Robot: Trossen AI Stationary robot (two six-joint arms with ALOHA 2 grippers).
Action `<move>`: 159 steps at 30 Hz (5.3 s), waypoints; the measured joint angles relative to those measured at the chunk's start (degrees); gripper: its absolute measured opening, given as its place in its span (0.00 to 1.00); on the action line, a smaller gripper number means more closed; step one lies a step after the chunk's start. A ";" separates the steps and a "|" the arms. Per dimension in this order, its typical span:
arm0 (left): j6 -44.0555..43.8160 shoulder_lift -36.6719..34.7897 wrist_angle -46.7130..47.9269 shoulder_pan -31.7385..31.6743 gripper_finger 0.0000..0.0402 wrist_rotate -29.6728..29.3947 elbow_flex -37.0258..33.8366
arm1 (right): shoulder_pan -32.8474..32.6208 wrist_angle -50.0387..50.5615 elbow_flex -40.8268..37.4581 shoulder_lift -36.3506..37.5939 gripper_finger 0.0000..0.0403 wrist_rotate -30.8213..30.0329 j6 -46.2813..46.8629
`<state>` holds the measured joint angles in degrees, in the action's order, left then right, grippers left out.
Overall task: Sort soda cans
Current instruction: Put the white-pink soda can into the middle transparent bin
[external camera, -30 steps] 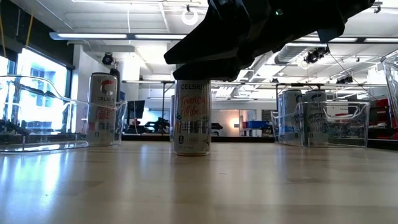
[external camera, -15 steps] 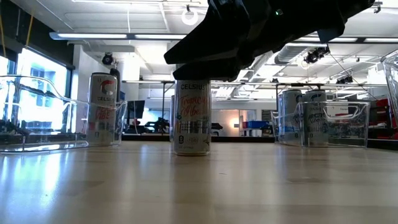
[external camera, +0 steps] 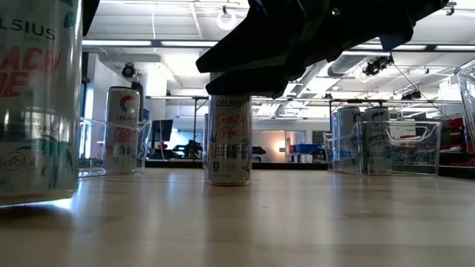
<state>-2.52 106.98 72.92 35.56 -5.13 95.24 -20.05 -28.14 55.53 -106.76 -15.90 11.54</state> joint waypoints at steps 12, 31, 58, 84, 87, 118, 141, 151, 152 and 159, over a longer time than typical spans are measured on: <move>-11.91 2.18 -0.76 1.16 0.69 -2.58 0.04 | 0.02 0.02 0.00 0.00 0.69 0.02 0.32; -25.58 1.82 10.27 -0.17 0.80 2.17 1.68 | 0.02 0.04 0.00 0.00 0.69 0.02 0.41; -78.39 -6.71 6.46 2.40 0.80 -14.55 -1.21 | 0.15 0.02 0.00 0.00 0.69 0.02 -0.03; -74.25 -4.39 -3.82 1.67 0.80 -7.43 -1.84 | 0.15 0.28 0.00 0.00 0.69 0.02 -0.03; -74.38 -4.18 -3.83 1.67 0.80 -8.06 -1.88 | 0.15 0.27 0.00 0.00 0.69 0.02 -0.03; -42.68 -3.87 8.32 -2.80 0.61 4.49 -1.87 | 0.15 0.50 0.00 0.00 0.69 0.02 -0.03; -7.27 -19.03 17.13 -6.85 0.61 -14.04 11.05 | 0.13 1.44 0.00 0.00 0.69 0.02 0.50; -13.80 -36.24 17.16 -7.41 0.61 -13.41 -8.85 | 0.13 1.33 0.00 0.00 0.69 0.02 0.62; -13.82 -37.48 17.12 -7.73 0.61 -13.40 -10.86 | 0.13 1.33 0.00 0.00 0.69 0.02 0.63; -11.50 -42.69 17.09 -12.73 0.61 -13.39 -22.15 | 0.13 0.86 0.00 0.00 0.69 0.02 1.49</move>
<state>-14.02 64.29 90.01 22.83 -18.52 73.10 -19.92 -27.29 55.53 -106.76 -15.88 13.03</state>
